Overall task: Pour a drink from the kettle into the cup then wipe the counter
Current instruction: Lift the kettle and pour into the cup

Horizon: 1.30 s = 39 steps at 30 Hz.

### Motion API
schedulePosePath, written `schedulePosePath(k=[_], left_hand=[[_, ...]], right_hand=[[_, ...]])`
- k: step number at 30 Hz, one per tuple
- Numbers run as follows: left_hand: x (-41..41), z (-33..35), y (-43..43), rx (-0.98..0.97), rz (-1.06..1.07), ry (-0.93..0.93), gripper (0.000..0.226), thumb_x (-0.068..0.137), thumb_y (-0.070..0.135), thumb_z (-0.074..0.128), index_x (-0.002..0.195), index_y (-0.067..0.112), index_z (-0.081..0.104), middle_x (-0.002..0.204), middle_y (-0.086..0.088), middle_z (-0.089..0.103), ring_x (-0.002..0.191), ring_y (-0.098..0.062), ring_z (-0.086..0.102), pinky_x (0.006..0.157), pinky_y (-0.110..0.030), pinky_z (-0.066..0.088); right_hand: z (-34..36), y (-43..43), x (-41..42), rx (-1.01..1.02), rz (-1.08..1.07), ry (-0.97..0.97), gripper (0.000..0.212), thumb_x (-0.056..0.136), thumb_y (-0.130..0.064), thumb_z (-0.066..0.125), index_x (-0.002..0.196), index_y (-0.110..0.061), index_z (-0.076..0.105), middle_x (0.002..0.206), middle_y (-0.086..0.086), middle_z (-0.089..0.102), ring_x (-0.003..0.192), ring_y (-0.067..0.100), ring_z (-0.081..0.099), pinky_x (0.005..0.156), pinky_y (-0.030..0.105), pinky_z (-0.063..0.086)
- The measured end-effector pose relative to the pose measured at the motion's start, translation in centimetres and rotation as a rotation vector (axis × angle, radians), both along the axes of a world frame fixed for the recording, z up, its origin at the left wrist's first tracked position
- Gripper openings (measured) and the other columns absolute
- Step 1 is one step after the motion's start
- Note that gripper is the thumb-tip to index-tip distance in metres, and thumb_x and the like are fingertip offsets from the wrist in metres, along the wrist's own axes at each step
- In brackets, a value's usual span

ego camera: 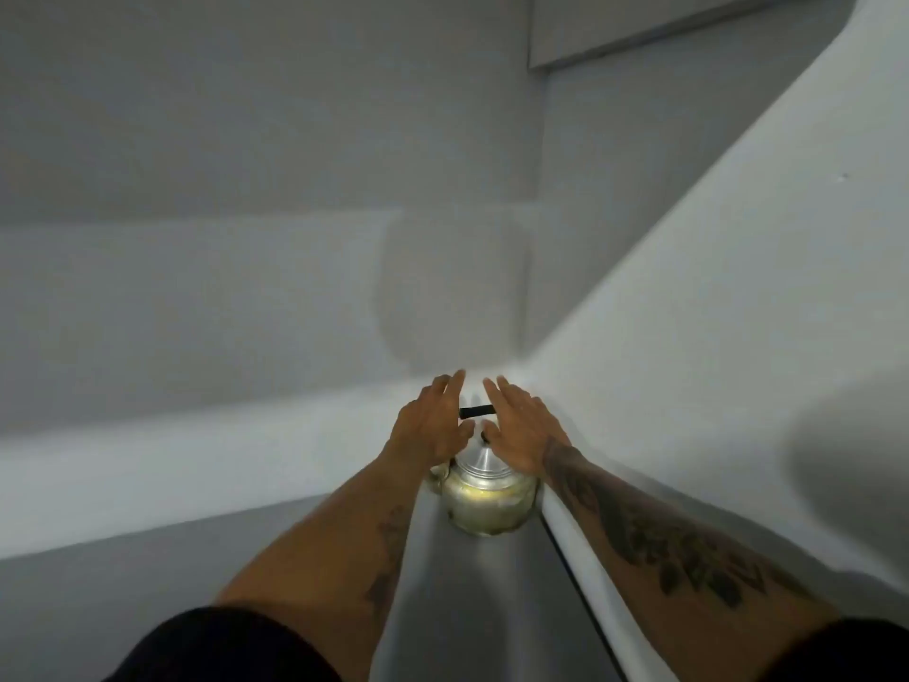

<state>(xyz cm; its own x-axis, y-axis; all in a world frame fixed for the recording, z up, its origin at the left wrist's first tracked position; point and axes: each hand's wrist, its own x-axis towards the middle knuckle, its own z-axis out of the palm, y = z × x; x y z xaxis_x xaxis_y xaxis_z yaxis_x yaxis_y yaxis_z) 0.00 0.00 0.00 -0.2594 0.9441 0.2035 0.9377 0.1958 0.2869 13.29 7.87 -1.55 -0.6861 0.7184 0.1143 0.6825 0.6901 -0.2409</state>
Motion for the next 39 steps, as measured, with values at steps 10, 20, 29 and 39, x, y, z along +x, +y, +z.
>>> schedulePosePath(k=[10,20,29,39], left_hand=[[-0.5,-4.3,5.6,-0.19,0.039,-0.064,0.056,0.09,0.02,0.055,0.142,0.012,0.035,0.138,-0.01,0.049,0.125,-0.028,0.049,0.098,-0.04,0.043],[-2.4,-4.5,5.5,-0.171,0.015,-0.178,0.02,0.093,0.026,0.048,0.099,0.013,0.063,0.101,-0.007,0.066,0.091,-0.027,0.063,0.076,-0.034,0.047],[-5.5,0.2,-3.9,-0.11,-0.058,-0.364,0.016,0.081,0.018,0.072,0.097,0.013,0.073,0.081,0.0,0.063,0.077,-0.017,0.059,0.074,-0.027,0.049],[-7.6,2.5,-19.9,-0.091,-0.016,-0.563,0.014,0.077,0.028,0.078,0.084,0.017,0.074,0.064,0.004,0.06,0.061,-0.012,0.06,0.064,-0.024,0.053]], right_hand=[[-3.3,4.6,-2.0,0.008,0.033,-0.094,0.061,0.092,-0.025,0.055,0.145,-0.011,0.029,0.153,0.012,0.033,0.14,0.029,0.032,0.116,0.043,0.026],[-2.4,6.2,-2.9,-0.156,0.089,-0.051,0.011,0.085,-0.024,0.057,0.08,-0.015,0.053,0.085,0.001,0.058,0.076,0.02,0.054,0.065,0.029,0.043],[1.2,-0.1,-4.3,-0.247,0.258,0.072,0.016,0.083,-0.026,0.068,0.074,-0.013,0.063,0.072,0.002,0.061,0.067,0.018,0.056,0.063,0.032,0.046],[3.9,-13.9,-5.7,-0.403,0.498,0.228,0.017,0.083,-0.036,0.07,0.095,-0.023,0.075,0.079,-0.001,0.071,0.072,0.018,0.062,0.067,0.029,0.048]])
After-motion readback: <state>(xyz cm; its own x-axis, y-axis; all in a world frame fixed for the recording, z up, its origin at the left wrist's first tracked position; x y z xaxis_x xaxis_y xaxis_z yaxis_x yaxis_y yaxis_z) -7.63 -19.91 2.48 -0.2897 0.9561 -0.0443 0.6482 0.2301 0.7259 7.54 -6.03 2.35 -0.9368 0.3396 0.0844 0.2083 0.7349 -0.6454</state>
